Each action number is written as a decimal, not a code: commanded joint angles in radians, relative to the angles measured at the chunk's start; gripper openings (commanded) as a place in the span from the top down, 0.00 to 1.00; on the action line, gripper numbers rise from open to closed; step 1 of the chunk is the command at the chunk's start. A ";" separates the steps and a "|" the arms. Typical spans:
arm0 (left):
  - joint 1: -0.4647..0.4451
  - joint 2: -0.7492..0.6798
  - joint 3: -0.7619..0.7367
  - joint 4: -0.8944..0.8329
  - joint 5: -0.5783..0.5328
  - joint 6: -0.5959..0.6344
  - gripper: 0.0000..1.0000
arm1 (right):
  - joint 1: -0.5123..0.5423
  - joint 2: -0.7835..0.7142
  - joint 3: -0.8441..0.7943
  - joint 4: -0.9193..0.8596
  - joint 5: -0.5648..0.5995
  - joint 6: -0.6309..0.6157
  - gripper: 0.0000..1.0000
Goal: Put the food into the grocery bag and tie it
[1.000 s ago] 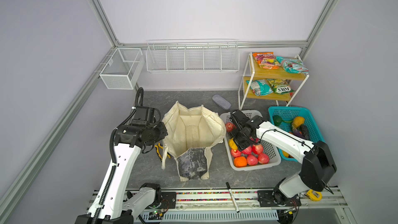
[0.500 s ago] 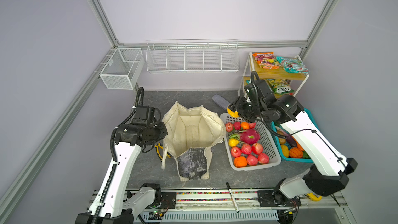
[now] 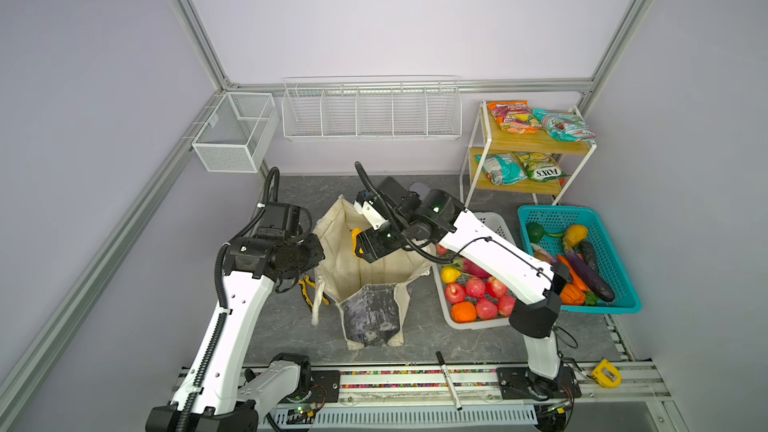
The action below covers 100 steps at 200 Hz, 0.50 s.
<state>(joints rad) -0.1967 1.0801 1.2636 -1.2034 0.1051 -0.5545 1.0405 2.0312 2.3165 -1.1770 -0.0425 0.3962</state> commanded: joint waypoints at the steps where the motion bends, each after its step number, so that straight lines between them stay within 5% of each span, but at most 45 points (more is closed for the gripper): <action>1: -0.004 -0.004 0.043 -0.015 -0.009 0.011 1.00 | -0.009 0.021 0.039 -0.025 0.003 -0.116 0.46; 100: -0.004 -0.025 0.031 -0.018 -0.012 -0.003 1.00 | -0.009 0.133 -0.028 0.005 0.076 -0.151 0.50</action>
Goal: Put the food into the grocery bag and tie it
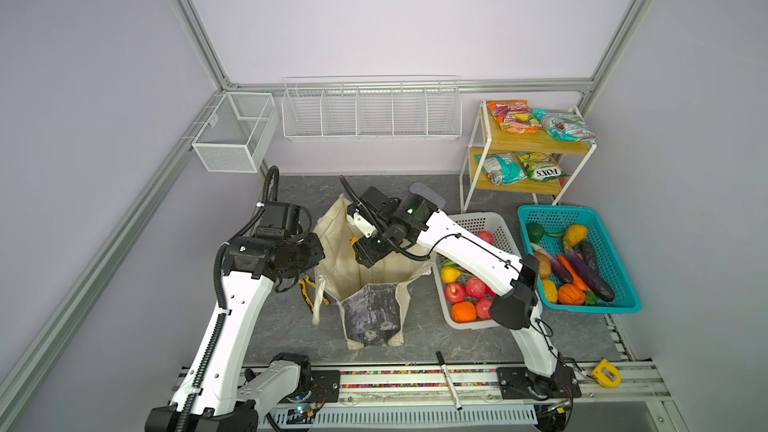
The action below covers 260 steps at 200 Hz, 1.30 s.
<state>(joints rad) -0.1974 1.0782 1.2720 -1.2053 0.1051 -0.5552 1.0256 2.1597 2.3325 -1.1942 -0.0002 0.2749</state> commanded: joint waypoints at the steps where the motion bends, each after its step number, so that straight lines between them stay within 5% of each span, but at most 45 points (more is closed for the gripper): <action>1: -0.004 -0.024 0.023 -0.016 -0.011 -0.003 1.00 | 0.005 0.004 -0.047 0.025 0.034 -0.030 0.50; 182: -0.004 -0.067 0.006 -0.025 -0.026 -0.012 1.00 | 0.040 0.116 -0.238 0.126 0.078 -0.004 0.50; 260: -0.004 -0.066 -0.005 -0.017 -0.031 -0.011 1.00 | 0.031 0.186 -0.262 0.135 0.111 0.024 0.42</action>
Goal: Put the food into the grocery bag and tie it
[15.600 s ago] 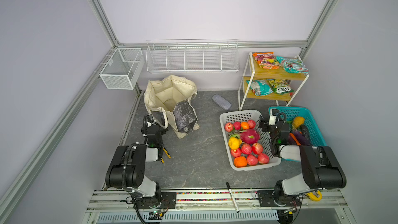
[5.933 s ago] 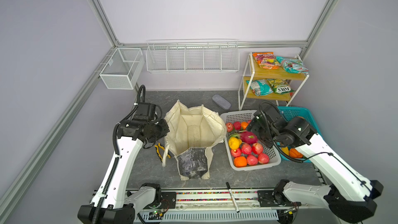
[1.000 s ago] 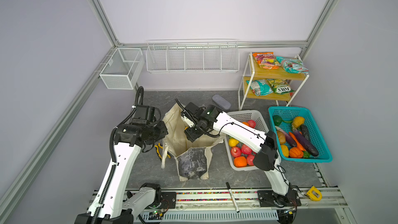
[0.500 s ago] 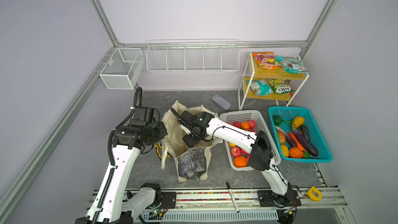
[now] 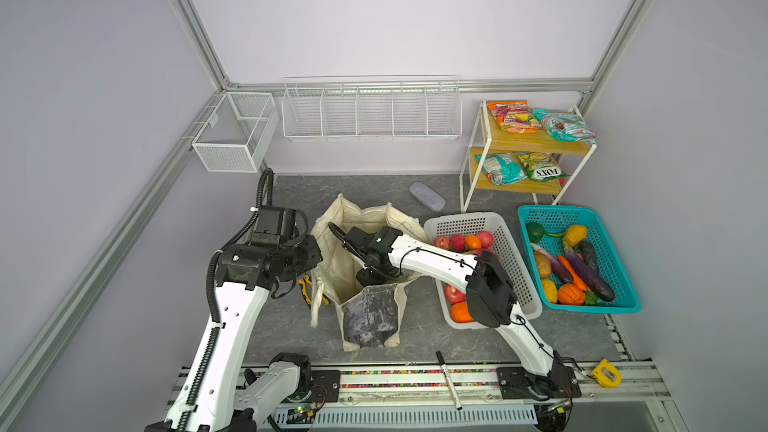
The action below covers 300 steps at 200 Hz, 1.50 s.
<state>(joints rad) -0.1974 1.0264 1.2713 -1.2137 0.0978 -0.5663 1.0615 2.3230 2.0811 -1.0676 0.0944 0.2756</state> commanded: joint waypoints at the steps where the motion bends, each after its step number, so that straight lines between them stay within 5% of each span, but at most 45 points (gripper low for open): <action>1: -0.004 -0.015 -0.004 -0.009 -0.024 0.000 1.00 | -0.005 0.024 -0.010 0.009 0.016 0.024 0.42; 136: -0.004 -0.024 -0.028 0.005 -0.024 -0.002 1.00 | -0.007 -0.036 0.079 -0.027 0.047 0.044 0.00; 170: -0.004 -0.023 -0.033 0.008 -0.025 -0.002 1.00 | -0.008 -0.092 0.189 -0.079 0.061 0.041 0.12; 234: -0.004 -0.018 -0.036 0.011 -0.025 -0.006 1.00 | -0.015 -0.245 0.440 -0.160 0.100 0.068 0.12; 274: -0.004 -0.007 -0.033 0.011 -0.023 -0.004 1.00 | -0.075 -0.425 0.404 -0.141 0.212 0.112 0.12; 300: -0.004 0.006 -0.023 0.010 -0.023 -0.001 1.00 | -0.193 -0.593 0.218 -0.135 0.291 0.211 0.11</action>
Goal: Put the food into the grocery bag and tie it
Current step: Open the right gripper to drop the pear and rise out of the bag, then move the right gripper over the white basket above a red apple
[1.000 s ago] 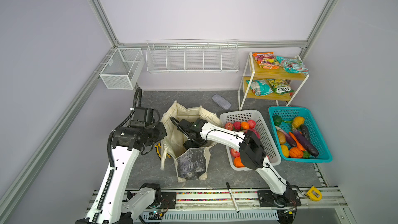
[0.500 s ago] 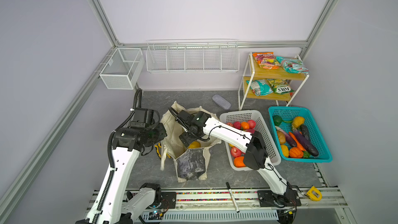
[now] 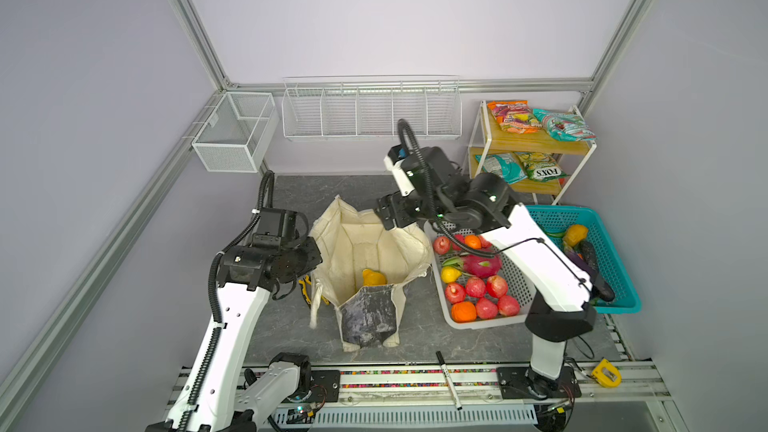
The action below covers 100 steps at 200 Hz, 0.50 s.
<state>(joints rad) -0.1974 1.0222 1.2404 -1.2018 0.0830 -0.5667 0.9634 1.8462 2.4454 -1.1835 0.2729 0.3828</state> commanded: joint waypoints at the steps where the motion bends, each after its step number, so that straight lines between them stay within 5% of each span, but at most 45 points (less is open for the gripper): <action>1: -0.004 0.010 0.008 -0.002 -0.008 -0.001 1.00 | -0.099 -0.124 -0.157 -0.018 0.114 0.110 0.11; 63: -0.004 0.021 0.014 -0.004 -0.006 0.002 1.00 | -0.432 -0.510 -0.898 0.068 0.007 0.561 0.10; 100: -0.004 0.018 0.007 -0.009 -0.006 0.005 1.00 | -0.472 -0.568 -1.094 0.046 -0.045 0.630 0.09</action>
<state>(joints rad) -0.1974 1.0397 1.2404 -1.2018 0.0830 -0.5663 0.4980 1.3155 1.4277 -1.1400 0.2852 0.8970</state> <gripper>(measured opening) 0.048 0.910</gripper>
